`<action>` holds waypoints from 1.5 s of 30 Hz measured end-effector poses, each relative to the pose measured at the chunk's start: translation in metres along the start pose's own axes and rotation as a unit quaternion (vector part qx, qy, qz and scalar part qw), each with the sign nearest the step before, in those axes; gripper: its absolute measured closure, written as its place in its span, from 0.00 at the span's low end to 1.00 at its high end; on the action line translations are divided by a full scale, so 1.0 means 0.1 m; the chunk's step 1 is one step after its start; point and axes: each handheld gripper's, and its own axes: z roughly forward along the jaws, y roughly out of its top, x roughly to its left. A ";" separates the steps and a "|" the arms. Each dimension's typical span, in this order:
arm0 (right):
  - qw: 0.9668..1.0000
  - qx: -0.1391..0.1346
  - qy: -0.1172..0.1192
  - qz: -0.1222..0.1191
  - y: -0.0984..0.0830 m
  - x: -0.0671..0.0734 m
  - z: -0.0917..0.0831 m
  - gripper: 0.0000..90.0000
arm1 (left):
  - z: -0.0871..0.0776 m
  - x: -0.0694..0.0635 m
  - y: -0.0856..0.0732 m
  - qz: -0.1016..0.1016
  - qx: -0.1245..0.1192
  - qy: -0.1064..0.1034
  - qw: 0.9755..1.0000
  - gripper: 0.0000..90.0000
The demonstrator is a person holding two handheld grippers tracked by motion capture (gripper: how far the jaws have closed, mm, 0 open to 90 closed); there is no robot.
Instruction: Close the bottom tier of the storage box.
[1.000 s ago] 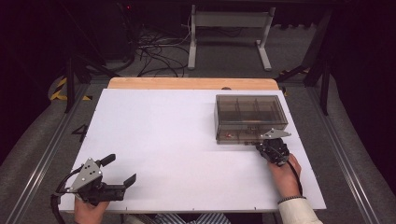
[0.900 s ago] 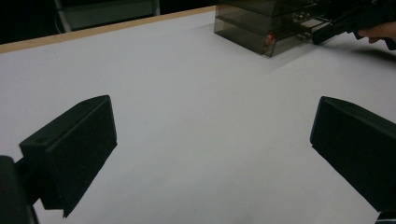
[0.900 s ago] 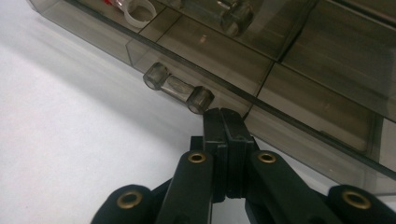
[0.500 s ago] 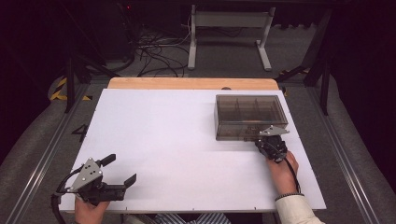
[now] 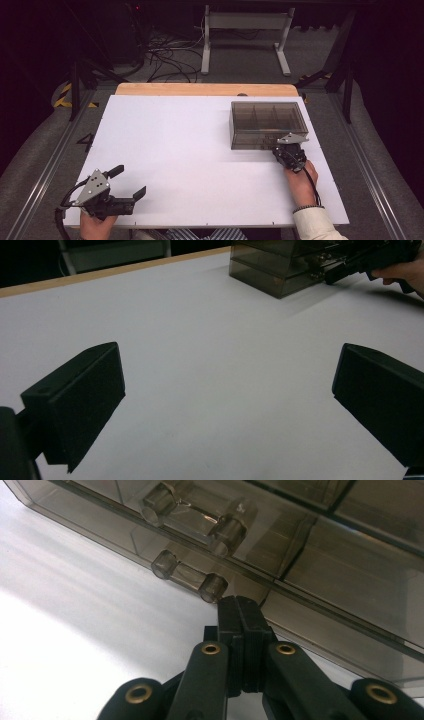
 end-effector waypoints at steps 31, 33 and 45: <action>0.998 -0.054 0.014 -0.007 0.01 0.00 -0.44 0.90 | 0.01 0.00 0.00 0.001 0.003 -0.003 1.000 0.01; 0.998 -0.062 0.017 -0.009 0.02 0.00 -0.50 0.89 | 0.01 0.00 0.00 0.001 0.002 -0.003 1.000 0.01; 0.991 -0.110 0.068 -0.031 0.06 0.08 -0.83 0.66 | 0.02 0.00 0.00 -0.001 0.002 -0.005 1.000 0.01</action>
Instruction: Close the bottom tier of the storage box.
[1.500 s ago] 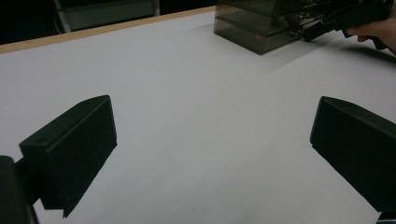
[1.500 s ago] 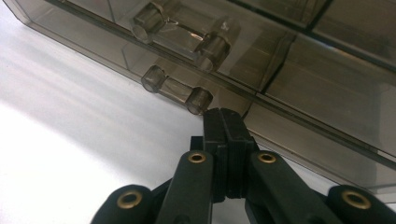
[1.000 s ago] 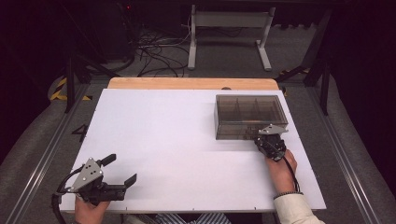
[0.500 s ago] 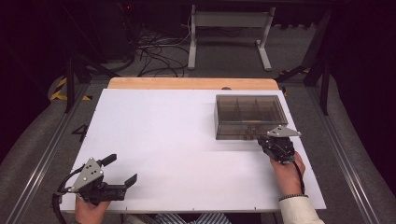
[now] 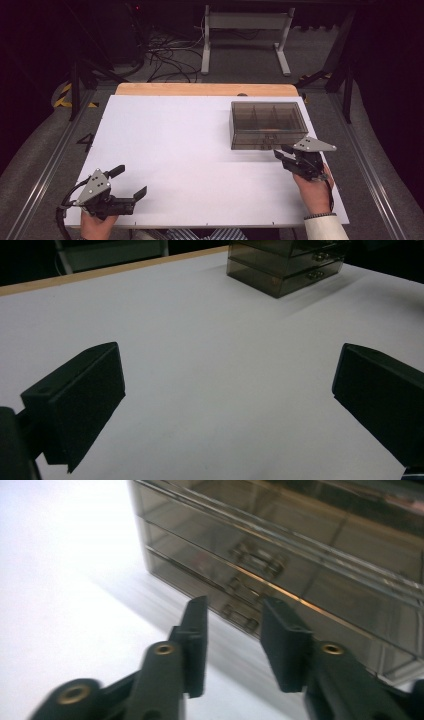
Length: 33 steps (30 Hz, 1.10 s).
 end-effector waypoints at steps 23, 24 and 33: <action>0.984 -0.058 0.164 -0.026 -0.20 0.35 -0.06 0.02 | 0.01 0.00 0.00 0.004 0.003 0.000 1.000 0.01; 0.982 -0.063 0.174 -0.025 -0.22 0.35 -0.06 0.02 | 0.01 0.00 0.00 0.005 0.004 0.000 1.000 0.01; 0.975 -0.052 0.215 -0.013 -0.44 0.37 0.05 0.01 | 0.03 -0.02 -0.02 0.008 0.007 -0.002 1.000 0.01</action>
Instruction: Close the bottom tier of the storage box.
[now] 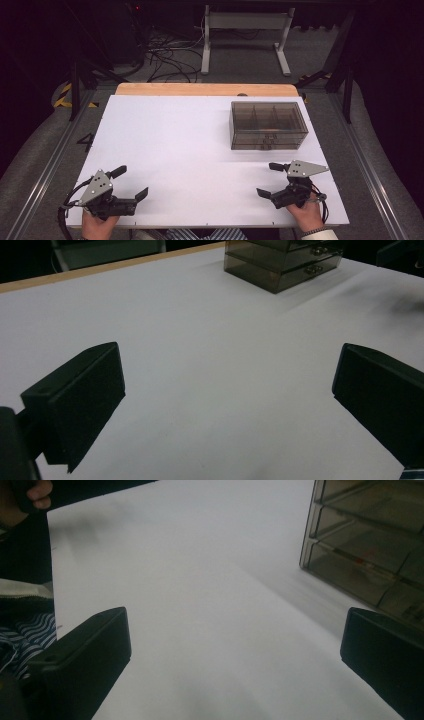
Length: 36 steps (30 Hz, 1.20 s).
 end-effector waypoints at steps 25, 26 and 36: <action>1.000 0.020 -0.003 -0.002 -0.13 -0.02 0.11 0.00 | 0.09 -0.01 -0.08 0.007 0.008 -0.008 1.000 0.01; 1.000 0.019 -0.003 -0.003 -0.13 -0.01 0.11 0.00 | 0.10 -0.01 -0.08 0.008 0.008 -0.008 1.000 0.01; 1.000 0.012 -0.002 -0.006 -0.13 -0.01 0.10 0.00 | 0.10 0.00 -0.08 0.001 0.008 -0.012 1.000 0.01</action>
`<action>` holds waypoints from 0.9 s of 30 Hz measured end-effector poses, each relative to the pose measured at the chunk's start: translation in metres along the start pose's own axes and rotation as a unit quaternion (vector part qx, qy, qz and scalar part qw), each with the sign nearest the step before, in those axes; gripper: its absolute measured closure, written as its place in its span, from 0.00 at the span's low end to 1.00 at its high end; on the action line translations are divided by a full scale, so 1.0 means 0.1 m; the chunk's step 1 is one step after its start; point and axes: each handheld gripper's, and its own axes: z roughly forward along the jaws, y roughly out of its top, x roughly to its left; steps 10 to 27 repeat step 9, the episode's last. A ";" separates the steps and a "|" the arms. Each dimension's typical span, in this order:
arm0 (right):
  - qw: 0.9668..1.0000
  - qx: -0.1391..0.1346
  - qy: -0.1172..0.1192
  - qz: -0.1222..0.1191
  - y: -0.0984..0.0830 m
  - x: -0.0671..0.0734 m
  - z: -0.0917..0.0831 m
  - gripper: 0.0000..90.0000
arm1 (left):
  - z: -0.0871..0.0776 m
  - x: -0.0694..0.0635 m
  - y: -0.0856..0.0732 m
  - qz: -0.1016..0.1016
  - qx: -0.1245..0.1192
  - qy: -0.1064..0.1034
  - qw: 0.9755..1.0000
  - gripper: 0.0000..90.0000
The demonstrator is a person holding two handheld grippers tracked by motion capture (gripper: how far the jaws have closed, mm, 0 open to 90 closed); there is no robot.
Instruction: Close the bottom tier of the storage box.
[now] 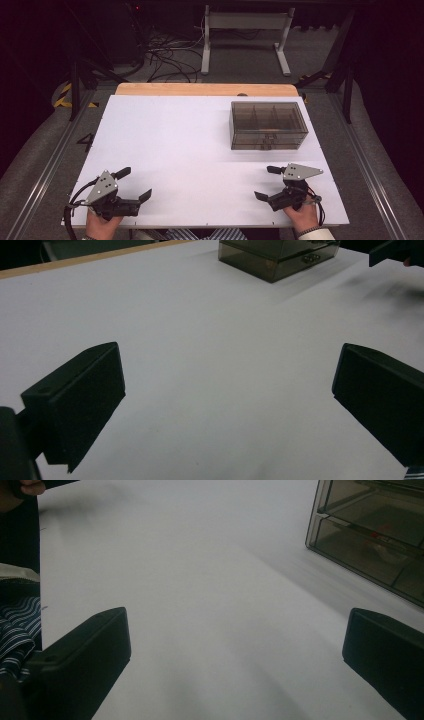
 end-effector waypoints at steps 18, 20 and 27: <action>1.000 -0.004 -0.001 0.000 0.00 -0.01 -0.01 0.00 | 0.02 0.00 0.00 0.000 0.001 0.000 1.000 0.01; 1.000 -0.004 -0.001 0.000 0.00 -0.01 -0.01 0.00 | 0.02 0.00 0.00 0.000 0.001 0.000 1.000 0.01; 1.000 -0.004 -0.001 0.000 0.00 -0.01 -0.01 0.00 | 0.02 0.00 0.00 0.000 0.001 0.000 1.000 0.01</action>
